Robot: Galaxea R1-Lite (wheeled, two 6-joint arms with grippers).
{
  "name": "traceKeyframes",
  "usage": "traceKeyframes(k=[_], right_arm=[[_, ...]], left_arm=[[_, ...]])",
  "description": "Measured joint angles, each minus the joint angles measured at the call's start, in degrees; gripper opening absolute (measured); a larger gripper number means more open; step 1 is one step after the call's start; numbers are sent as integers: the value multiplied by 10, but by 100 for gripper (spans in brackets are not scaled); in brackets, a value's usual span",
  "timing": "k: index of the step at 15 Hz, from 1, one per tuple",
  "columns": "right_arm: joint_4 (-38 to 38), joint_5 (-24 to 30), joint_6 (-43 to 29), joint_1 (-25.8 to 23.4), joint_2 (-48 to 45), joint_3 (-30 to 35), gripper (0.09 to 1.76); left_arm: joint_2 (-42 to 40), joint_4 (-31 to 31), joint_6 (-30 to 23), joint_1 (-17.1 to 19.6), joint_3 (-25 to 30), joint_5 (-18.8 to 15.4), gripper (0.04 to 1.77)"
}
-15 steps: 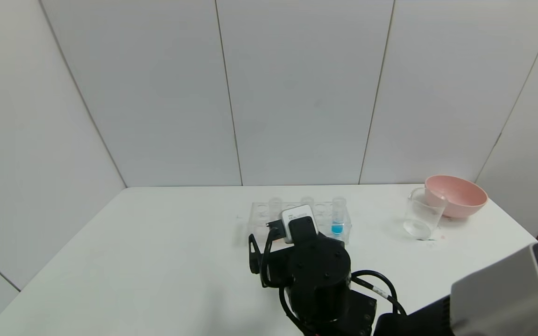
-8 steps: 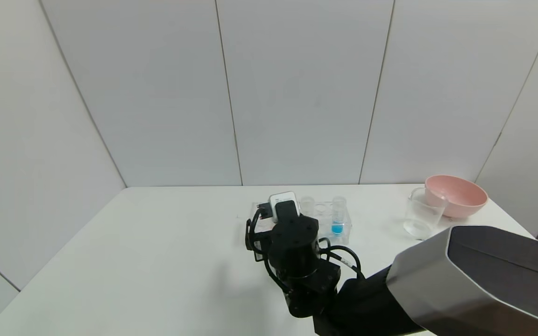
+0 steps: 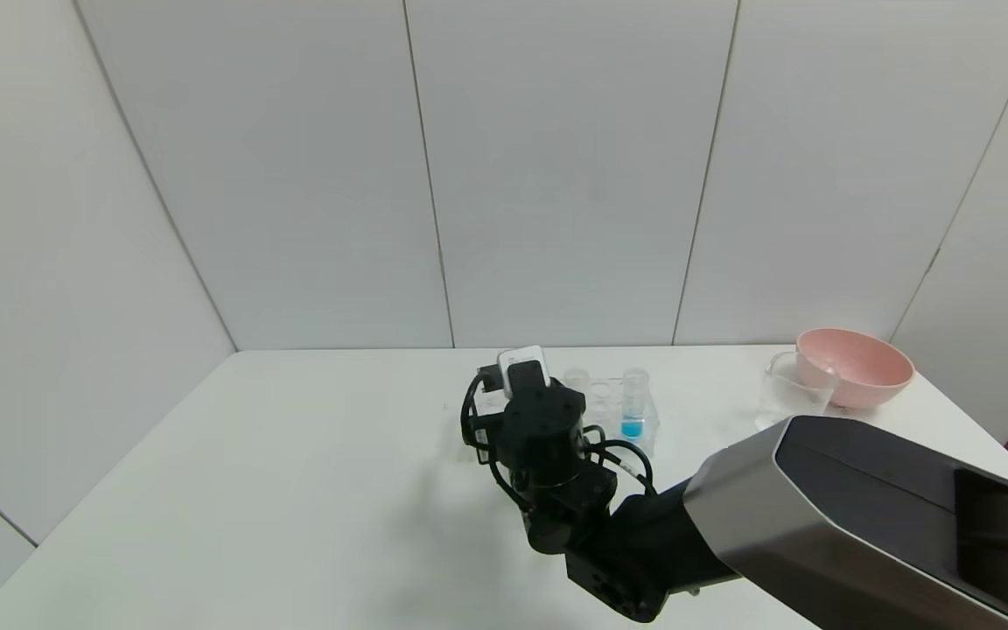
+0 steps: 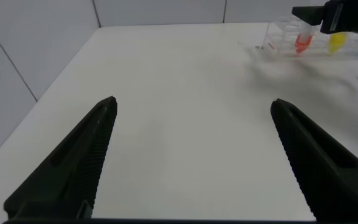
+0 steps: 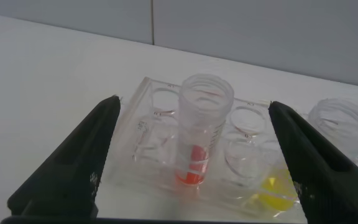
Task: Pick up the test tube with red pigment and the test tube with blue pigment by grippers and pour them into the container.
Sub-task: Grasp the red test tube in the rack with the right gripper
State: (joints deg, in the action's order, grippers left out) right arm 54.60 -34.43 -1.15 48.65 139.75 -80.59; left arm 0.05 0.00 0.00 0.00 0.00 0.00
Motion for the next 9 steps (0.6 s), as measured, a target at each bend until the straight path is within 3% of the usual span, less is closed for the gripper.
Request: traceKeyframes(k=[7,9], right_arm=[[2,11,1,-16,18,-25,171],[3,16,0,-17,22,-27,137]], left_arm=[[0,0,0,0,0,0,176],[0,0,0,0,0,0,176]])
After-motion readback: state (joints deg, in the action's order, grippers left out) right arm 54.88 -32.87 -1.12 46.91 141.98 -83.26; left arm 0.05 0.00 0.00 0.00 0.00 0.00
